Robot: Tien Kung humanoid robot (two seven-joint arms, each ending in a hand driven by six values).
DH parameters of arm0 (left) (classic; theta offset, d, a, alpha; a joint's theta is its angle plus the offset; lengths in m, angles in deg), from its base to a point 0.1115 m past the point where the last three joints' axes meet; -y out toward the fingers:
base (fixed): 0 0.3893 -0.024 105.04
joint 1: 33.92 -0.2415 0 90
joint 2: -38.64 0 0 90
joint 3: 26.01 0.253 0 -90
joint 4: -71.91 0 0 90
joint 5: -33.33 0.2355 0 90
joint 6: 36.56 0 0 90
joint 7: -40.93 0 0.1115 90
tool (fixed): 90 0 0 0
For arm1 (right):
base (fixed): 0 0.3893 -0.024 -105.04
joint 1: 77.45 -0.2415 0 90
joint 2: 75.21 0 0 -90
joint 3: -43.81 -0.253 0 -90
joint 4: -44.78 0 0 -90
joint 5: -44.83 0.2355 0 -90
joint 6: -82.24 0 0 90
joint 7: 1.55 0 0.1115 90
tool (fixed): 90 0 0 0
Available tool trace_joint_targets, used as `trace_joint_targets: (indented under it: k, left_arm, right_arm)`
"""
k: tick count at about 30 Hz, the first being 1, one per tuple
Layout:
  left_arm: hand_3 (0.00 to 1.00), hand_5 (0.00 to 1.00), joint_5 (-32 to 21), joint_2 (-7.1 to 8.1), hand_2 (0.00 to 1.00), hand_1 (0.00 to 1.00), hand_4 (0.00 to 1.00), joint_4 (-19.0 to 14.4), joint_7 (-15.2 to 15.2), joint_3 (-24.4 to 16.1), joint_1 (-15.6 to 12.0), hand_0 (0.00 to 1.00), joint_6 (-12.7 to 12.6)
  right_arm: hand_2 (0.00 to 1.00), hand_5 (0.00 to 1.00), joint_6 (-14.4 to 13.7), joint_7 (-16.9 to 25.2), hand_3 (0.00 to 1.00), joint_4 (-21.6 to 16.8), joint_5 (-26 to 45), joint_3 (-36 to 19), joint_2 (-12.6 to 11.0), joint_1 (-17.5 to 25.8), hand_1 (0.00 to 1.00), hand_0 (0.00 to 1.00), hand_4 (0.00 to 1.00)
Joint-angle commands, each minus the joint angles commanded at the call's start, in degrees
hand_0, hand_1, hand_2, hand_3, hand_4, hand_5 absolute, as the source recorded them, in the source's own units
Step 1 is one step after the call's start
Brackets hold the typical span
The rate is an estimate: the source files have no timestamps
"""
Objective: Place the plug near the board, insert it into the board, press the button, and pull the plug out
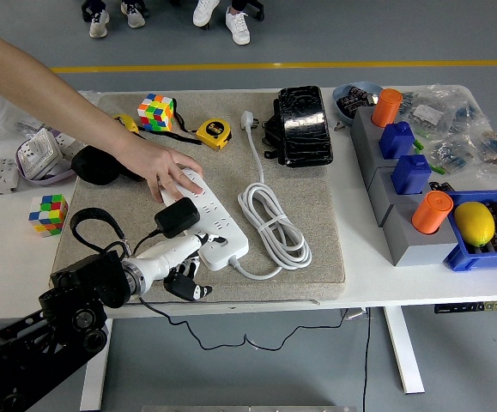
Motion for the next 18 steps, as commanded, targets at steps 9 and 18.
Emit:
trace_joint_targets:
  k: [9,18]
  left_arm:
    - [0.885,0.002,-2.10,0.17,0.159,0.096,0.724,-0.91,-6.95,-1.10,-0.15,0.068,-5.69]
    - [0.586,0.282,-12.93,-0.33,0.418,0.256,0.767,3.57,-23.36,-0.11,-0.28,0.237,-19.85]
  right_arm:
    - [0.537,0.355,-0.01,0.00,0.508,0.03,0.03,-0.01,0.02,0.00,0.582,0.550,0.841]
    - [0.538,0.354,0.01,-0.02,0.508,0.11,0.13,0.20,0.10,-0.10,0.583,0.550,0.841]
